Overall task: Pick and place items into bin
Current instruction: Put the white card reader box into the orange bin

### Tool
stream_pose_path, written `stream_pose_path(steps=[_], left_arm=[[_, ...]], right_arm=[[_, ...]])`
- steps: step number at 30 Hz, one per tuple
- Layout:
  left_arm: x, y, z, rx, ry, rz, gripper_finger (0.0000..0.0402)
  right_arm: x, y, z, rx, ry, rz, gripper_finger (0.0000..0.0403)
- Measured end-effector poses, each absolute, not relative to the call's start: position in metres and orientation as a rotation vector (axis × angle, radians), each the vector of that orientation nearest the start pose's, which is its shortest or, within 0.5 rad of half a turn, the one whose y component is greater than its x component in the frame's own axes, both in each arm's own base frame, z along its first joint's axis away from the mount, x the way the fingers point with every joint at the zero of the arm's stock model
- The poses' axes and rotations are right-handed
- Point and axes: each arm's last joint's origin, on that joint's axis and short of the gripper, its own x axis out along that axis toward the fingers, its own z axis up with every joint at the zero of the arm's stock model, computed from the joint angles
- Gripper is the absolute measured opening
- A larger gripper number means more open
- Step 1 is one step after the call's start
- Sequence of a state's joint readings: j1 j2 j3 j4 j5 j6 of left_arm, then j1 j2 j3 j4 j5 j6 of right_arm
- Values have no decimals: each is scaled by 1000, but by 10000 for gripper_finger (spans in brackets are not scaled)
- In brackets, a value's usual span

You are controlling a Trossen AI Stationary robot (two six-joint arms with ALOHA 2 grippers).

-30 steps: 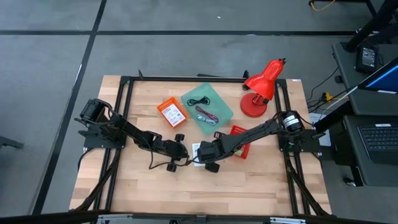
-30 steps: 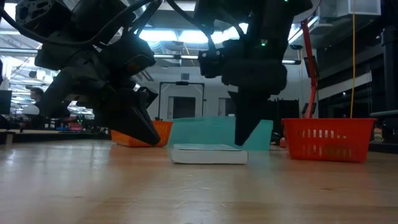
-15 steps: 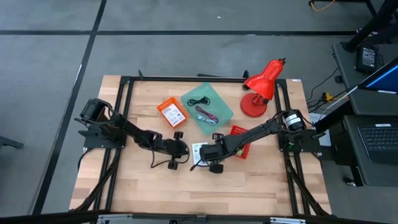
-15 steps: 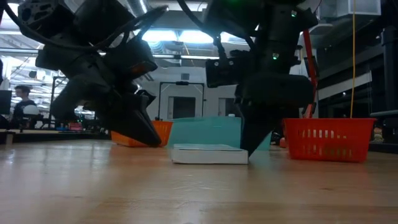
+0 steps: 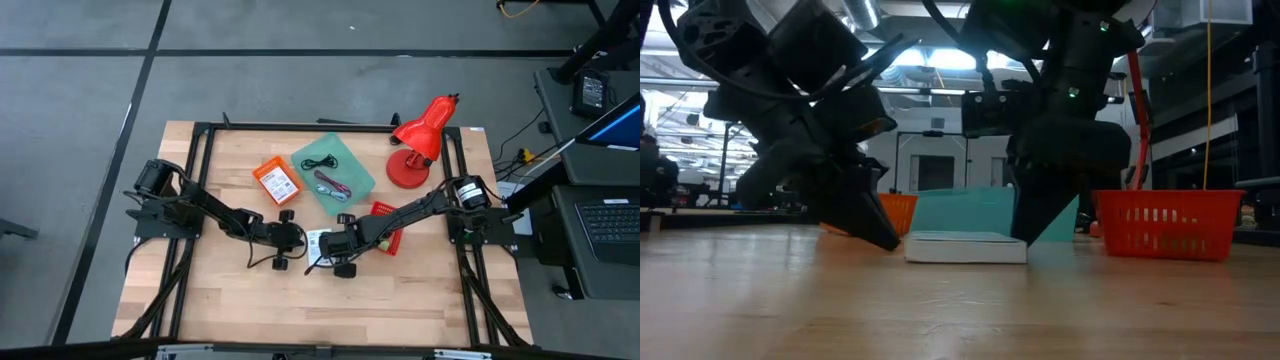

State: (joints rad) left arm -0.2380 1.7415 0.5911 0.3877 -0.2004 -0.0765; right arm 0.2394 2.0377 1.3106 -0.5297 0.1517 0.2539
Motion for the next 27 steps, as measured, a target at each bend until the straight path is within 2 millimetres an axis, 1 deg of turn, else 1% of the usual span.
stream_pose_path(steps=[11,21,27], left_arm=[[284,-59,98,69,743,-10,3],[282,-58,96,65,764,-4,3],[282,-58,96,67,771,0,3]], right_arm=[[385,87,130,-40,1205,-64,0],[395,93,144,-68,1182,-9,0],[394,96,147,-88,1186,-24,0]])
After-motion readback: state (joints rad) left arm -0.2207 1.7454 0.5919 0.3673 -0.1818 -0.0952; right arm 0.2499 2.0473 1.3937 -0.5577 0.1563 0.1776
